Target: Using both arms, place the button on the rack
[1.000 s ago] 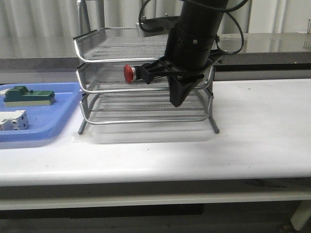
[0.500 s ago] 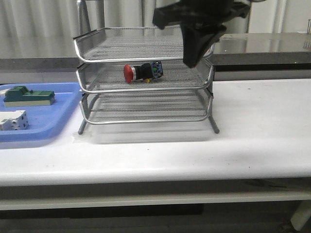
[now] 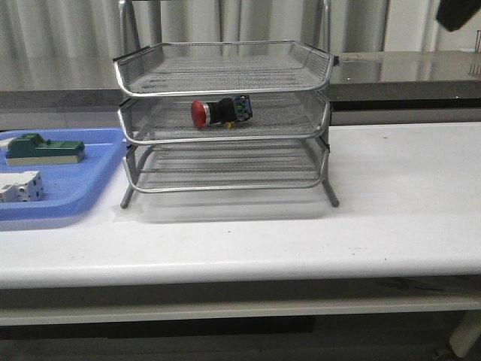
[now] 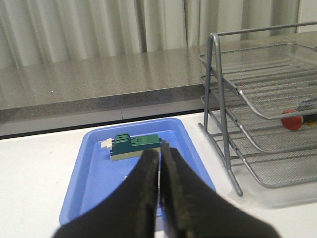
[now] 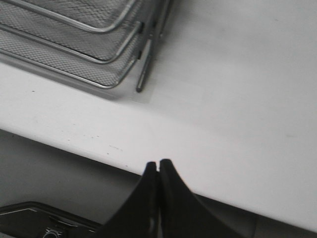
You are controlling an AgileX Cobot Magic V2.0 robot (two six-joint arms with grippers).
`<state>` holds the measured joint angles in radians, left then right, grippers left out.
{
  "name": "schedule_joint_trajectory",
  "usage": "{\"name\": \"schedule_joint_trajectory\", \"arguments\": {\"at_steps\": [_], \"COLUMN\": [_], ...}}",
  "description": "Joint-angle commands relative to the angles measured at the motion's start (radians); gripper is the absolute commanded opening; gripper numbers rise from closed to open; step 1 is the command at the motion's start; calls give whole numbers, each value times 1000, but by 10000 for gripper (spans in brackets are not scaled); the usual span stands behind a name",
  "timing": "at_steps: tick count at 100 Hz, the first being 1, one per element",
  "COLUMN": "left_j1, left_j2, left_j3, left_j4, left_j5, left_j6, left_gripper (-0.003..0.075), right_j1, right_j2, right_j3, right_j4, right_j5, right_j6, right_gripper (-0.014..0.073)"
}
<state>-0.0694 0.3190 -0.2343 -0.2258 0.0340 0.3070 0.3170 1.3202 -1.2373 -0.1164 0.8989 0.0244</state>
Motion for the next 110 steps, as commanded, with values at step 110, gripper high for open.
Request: {"name": "schedule_joint_trajectory", "arguments": {"at_steps": [110], "left_j1": [3], "left_j2": [7], "left_j3": [-29], "left_j4": [-9], "left_j5": [-81], "left_j6": [-7], "left_gripper": [4], "right_j1": [-161], "right_j2": [-973], "right_j3": [649], "right_j4": [-15], "right_j5": [-354], "right_j6": [64], "right_gripper": [-67]}}
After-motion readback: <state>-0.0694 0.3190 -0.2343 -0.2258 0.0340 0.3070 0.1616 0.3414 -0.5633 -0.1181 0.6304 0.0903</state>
